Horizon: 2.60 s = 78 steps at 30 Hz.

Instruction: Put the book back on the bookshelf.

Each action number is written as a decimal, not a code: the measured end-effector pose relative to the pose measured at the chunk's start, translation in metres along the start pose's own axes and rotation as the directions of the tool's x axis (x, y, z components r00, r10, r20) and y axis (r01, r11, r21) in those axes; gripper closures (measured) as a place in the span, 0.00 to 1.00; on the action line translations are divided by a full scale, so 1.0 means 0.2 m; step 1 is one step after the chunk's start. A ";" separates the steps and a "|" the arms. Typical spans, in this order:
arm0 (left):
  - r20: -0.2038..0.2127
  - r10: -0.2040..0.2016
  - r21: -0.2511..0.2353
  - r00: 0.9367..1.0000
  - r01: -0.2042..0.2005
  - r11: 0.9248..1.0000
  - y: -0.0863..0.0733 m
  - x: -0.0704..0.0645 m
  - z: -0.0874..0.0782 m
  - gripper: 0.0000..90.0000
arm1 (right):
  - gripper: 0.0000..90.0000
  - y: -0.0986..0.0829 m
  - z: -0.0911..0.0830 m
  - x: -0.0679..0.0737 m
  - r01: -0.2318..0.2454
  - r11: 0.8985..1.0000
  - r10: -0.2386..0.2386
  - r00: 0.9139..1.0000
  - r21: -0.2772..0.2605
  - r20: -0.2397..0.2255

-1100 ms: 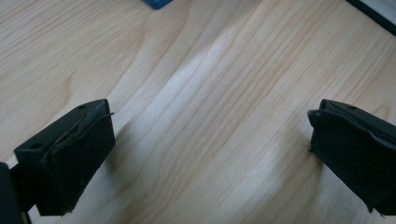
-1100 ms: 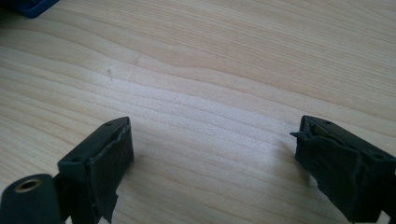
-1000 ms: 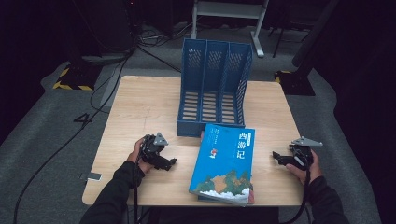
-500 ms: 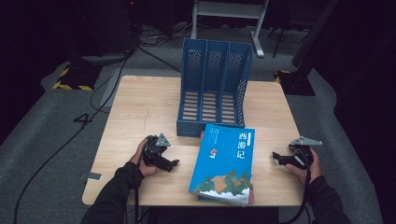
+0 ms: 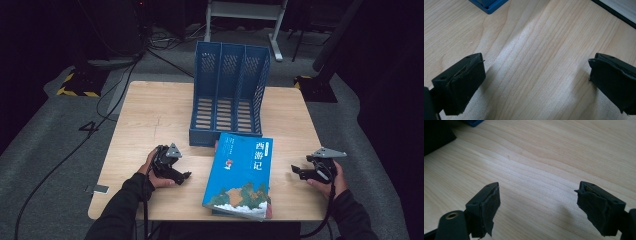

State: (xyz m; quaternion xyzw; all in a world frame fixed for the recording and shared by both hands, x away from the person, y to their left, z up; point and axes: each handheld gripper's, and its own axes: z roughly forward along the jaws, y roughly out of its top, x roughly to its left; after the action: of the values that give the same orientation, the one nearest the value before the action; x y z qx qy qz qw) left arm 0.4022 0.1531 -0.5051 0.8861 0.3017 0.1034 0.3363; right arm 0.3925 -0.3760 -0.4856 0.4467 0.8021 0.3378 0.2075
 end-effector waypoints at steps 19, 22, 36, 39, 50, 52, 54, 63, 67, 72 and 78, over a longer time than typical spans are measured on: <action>-0.002 -0.002 -0.001 1.000 0.002 1.000 0.00 0.00 0.00 0.00 | 0.24 0.03 -0.09 0.14 0.107 0.994 -0.108 0.992 -0.018 -0.059; -0.005 -0.004 -0.002 1.000 0.004 1.000 0.00 0.00 0.00 0.01 | 0.24 0.03 -0.09 0.15 0.113 0.993 -0.115 0.991 -0.024 -0.064; -0.005 0.000 -0.003 1.000 0.000 1.000 0.01 -0.01 0.00 0.01 | 0.25 0.08 -0.14 0.29 0.199 0.979 -0.203 0.970 -0.046 -0.135; -0.005 0.002 -0.006 1.000 -0.002 1.000 0.01 -0.02 0.00 0.03 | 0.25 0.10 -0.17 0.33 0.219 0.974 -0.224 0.963 -0.053 -0.149; 0.003 0.000 0.013 1.000 0.000 1.000 0.04 -0.06 -0.01 0.19 | 0.27 0.18 -0.25 0.39 0.213 0.972 -0.229 0.954 -0.101 -0.195; 0.006 0.000 0.009 1.000 0.000 1.000 0.05 -0.07 -0.01 0.21 | 0.27 0.21 -0.27 0.41 0.230 0.968 -0.246 0.950 -0.101 -0.194; -0.002 0.007 0.000 1.000 -0.007 1.000 0.06 -0.08 -0.02 0.21 | 0.27 0.23 -0.28 0.42 0.234 0.967 -0.251 0.946 -0.105 -0.204; -0.023 0.053 -0.062 0.998 -0.054 0.997 0.12 -0.12 -0.08 0.25 | 0.27 0.31 -0.32 0.50 0.267 0.955 -0.291 0.930 -0.131 -0.224; -0.014 0.076 -0.083 0.997 -0.076 0.994 0.16 -0.15 -0.09 0.25 | 0.27 0.33 -0.34 0.53 0.281 0.951 -0.304 0.926 -0.131 -0.222; -0.010 0.098 -0.091 0.995 -0.098 0.991 0.20 -0.18 -0.08 0.25 | 0.27 0.34 -0.34 0.57 0.289 0.948 -0.314 0.920 -0.133 -0.233; -0.010 0.119 -0.071 0.993 -0.119 0.990 0.24 -0.19 -0.03 0.27 | 0.28 0.36 -0.37 0.60 0.297 0.944 -0.324 0.916 -0.144 -0.235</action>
State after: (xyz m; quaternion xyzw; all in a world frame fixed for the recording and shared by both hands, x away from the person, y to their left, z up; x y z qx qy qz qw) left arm 0.3911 0.1055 -0.4681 0.8897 0.2454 0.1367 0.3599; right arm 0.3248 -0.2726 -0.3863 0.2549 0.8639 0.3969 0.1767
